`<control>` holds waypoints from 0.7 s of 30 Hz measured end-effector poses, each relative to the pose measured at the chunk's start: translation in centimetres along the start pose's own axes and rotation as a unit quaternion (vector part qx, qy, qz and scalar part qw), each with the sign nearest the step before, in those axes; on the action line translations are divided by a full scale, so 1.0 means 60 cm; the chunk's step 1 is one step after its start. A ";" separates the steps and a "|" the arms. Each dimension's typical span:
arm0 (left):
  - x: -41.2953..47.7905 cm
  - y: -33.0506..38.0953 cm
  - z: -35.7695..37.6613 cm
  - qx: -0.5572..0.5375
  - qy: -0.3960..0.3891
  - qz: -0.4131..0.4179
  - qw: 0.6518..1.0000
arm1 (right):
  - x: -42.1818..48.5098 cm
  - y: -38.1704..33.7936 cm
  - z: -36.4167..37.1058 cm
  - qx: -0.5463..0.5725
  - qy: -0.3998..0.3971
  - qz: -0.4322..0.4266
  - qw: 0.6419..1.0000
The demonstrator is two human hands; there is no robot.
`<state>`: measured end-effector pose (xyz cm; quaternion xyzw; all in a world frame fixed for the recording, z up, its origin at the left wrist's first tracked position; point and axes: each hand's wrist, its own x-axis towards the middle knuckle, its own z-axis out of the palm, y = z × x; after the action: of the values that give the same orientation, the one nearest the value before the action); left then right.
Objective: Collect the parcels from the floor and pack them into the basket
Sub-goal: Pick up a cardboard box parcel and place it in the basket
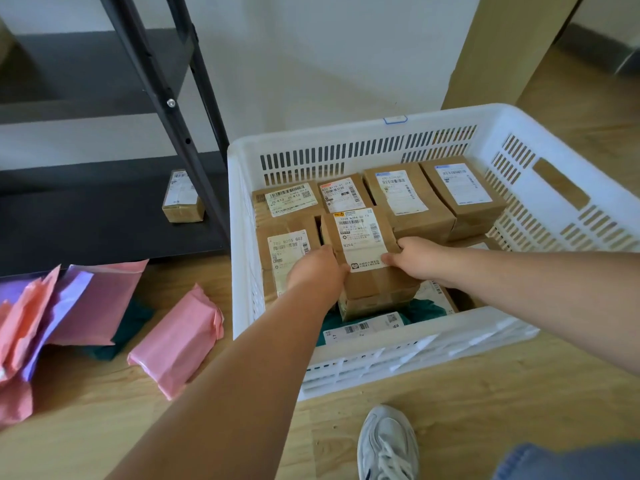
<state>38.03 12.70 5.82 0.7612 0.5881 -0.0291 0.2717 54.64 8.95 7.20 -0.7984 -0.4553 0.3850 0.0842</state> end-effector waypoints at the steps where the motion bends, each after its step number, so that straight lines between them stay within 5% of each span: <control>1: 0.001 -0.002 0.000 0.002 0.001 0.007 1.000 | 0.001 0.000 0.000 -0.004 0.002 0.000 1.000; 10: 0.011 0.000 0.009 0.032 -0.056 -0.026 0.998 | 0.011 -0.005 0.016 -0.027 0.030 0.041 0.998; 16: 0.003 0.020 0.005 0.074 -0.047 -0.038 0.995 | 0.021 -0.006 0.022 -0.028 0.027 0.081 0.996; 21: -0.005 -0.001 0.006 0.039 0.005 0.029 0.999 | 0.026 -0.002 0.011 0.010 -0.005 0.087 0.996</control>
<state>37.96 12.29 5.61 0.7881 0.5657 -0.0402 0.2393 54.58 10.09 5.99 -0.8320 -0.3807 0.3996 0.0556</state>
